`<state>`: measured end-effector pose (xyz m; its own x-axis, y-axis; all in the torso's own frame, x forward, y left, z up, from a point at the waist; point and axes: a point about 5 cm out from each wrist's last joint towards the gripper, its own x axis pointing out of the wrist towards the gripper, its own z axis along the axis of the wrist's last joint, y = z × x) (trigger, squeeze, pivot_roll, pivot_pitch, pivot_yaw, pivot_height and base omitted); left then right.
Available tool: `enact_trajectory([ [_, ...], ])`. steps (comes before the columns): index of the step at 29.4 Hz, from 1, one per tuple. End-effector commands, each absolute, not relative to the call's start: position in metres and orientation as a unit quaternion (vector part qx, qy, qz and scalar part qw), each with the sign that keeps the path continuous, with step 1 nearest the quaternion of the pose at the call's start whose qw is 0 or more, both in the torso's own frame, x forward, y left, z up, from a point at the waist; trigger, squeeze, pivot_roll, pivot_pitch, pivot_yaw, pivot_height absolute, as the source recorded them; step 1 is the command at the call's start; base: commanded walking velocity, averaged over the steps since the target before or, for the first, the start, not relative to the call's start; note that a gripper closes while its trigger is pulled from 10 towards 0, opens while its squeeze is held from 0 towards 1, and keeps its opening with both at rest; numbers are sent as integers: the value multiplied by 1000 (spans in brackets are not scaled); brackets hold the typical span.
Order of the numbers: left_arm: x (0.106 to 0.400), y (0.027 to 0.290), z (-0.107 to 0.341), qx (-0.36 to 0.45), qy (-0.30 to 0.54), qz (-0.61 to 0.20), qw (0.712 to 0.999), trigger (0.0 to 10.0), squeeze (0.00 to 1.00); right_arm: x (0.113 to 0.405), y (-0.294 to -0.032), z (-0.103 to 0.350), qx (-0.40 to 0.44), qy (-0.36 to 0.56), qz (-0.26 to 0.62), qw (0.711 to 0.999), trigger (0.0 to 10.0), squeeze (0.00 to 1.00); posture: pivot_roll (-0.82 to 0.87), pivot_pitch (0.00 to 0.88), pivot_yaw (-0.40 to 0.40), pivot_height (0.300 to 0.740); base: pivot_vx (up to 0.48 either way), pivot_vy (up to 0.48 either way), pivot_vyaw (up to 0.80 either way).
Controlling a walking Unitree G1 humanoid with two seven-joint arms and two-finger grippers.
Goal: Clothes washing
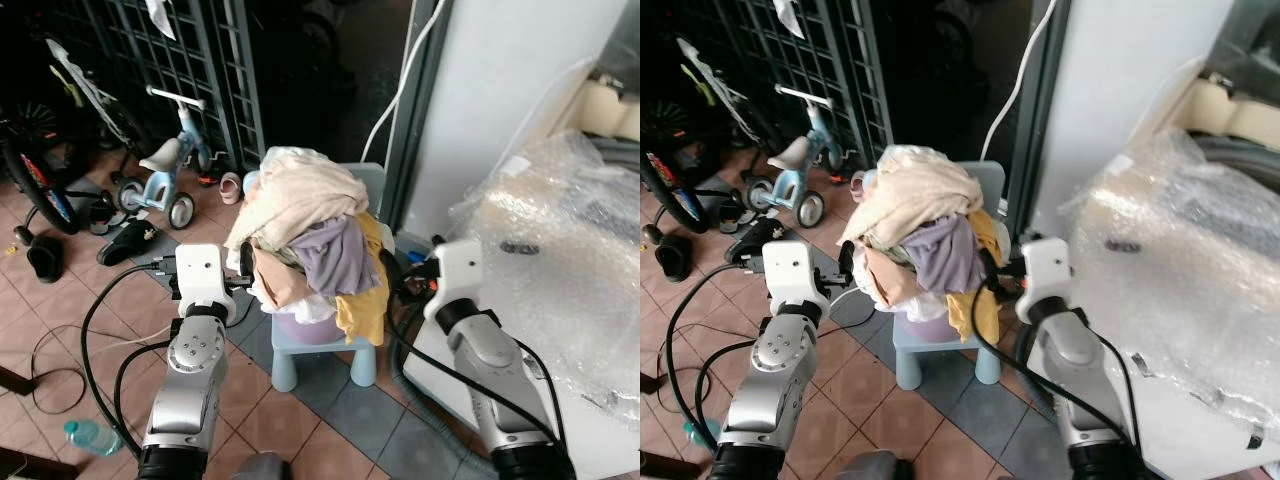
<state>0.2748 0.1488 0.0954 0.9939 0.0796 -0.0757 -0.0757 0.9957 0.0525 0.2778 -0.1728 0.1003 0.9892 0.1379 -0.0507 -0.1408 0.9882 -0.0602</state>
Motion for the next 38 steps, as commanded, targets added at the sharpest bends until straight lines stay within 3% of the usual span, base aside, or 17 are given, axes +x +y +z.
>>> enact_trajectory([
  [1,271,166,94,42,37,65,996,10000,0,283,-169,102,-25,19,65,997,10000,0,-29,0,13,740,0,0,800],
  [8,269,169,93,44,41,70,996,10000,0,283,-172,101,-22,23,59,998,10000,0,-26,0,12,740,0,0,800],
  [19,270,168,81,46,54,51,996,10000,0,273,-159,94,-30,52,141,988,10000,0,-42,0,69,740,0,0,0],
  [27,262,172,69,53,66,32,996,10000,0,265,-180,81,-46,51,44,997,10000,0,-40,0,66,740,0,0,0],
  [31,259,179,74,62,51,43,996,10000,0,258,-195,74,-11,60,-40,997,10000,0,-41,0,60,740,0,0,0],
  [34,258,182,75,62,49,49,996,10000,0,258,-194,78,-2,55,-38,998,10000,0,-49,0,62,740,0,0,0],
  [38,256,181,76,55,41,35,997,10000,0,263,-183,82,-78,42,-3,996,10000,0,-44,0,52,740,63,0,0],
])
